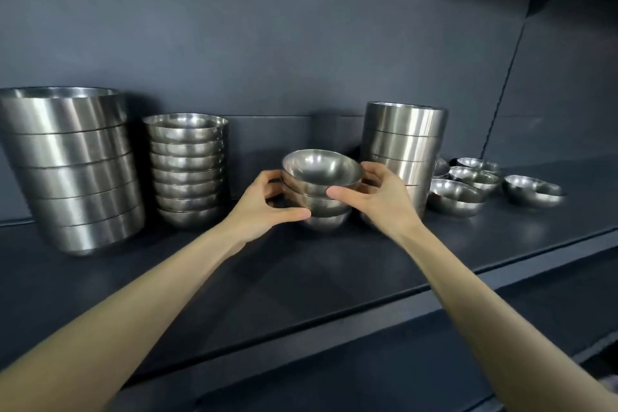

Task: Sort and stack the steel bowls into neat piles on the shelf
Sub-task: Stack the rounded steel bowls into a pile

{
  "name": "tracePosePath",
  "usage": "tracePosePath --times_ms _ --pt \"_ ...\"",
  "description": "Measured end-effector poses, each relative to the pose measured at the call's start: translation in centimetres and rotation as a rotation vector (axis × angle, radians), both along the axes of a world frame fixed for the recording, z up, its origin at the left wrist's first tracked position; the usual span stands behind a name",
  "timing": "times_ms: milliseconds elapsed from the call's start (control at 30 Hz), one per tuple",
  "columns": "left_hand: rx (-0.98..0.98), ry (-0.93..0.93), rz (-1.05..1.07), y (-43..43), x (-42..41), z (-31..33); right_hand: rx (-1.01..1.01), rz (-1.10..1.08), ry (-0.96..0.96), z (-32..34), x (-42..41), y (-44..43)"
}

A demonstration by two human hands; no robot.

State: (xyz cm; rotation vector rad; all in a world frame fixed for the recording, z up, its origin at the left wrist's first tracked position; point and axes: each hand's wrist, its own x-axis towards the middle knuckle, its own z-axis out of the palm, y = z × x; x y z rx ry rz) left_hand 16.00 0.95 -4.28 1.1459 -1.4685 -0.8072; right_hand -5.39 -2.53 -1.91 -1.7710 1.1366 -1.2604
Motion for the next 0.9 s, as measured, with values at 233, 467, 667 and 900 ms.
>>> tracePosePath --times_ms 233,467,667,900 --pt "0.035 -0.009 0.059 -2.4 0.2 -1.2 -0.071 0.111 -0.002 -1.6 0.4 -3.6" --pt "0.162 0.173 -0.052 -3.1 0.2 -2.0 -0.143 0.086 0.035 -2.4 0.7 -4.1" --pt "0.177 0.224 -0.082 -2.5 1.2 -2.5 -0.065 0.107 0.035 -2.9 1.4 -3.4" --pt "0.141 0.167 0.002 0.0 2.4 -2.0 -0.005 0.202 -0.050 -2.8 3.1 -2.2"
